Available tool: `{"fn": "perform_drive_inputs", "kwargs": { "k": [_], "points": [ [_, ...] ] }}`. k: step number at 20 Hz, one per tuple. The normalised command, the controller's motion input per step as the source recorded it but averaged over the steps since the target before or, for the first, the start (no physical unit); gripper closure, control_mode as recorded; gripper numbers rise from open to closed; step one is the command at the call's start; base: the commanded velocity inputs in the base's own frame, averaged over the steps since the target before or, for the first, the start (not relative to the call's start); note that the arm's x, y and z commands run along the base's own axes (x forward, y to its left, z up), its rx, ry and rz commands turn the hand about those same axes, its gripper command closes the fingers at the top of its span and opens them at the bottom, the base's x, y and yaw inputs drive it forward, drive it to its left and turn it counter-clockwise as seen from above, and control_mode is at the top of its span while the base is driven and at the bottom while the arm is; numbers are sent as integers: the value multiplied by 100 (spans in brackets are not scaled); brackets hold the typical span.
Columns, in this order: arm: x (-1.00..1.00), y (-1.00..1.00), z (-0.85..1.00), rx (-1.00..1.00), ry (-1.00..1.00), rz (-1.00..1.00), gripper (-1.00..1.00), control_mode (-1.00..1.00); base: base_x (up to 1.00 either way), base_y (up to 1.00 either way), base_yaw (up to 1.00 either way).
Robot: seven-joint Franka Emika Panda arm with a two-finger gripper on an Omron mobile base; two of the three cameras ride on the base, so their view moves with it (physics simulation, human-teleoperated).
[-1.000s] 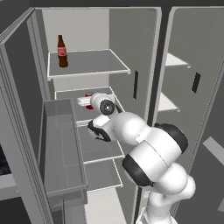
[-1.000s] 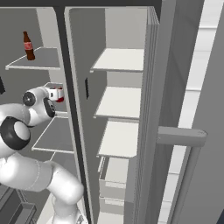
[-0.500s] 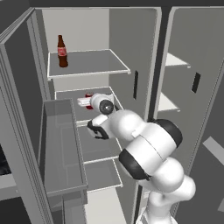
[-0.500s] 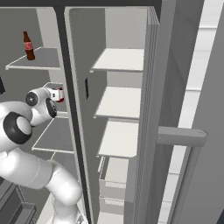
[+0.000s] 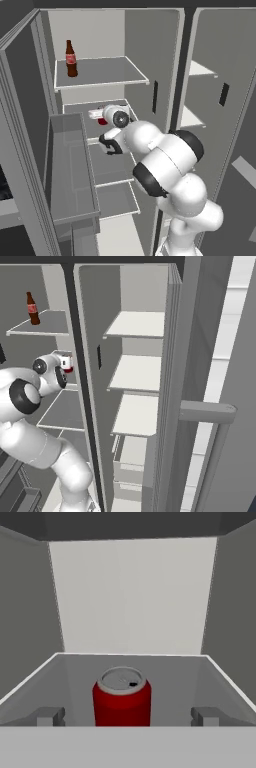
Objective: Open the fridge, grab two sodas, and place both sodas inside the bowl with ice on the dining counter.
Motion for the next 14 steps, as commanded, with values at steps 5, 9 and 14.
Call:
{"fn": "perform_drive_inputs", "kwargs": {
  "k": [5,9,14],
  "points": [
    [18,0,-6,0,0,0,-100,-100,0,0,0],
    [15,1,-12,0,0,0,-100,-100,0,0,0],
    [14,9,-17,0,1,0,-100,-100,0,0,0]
  ]
}}
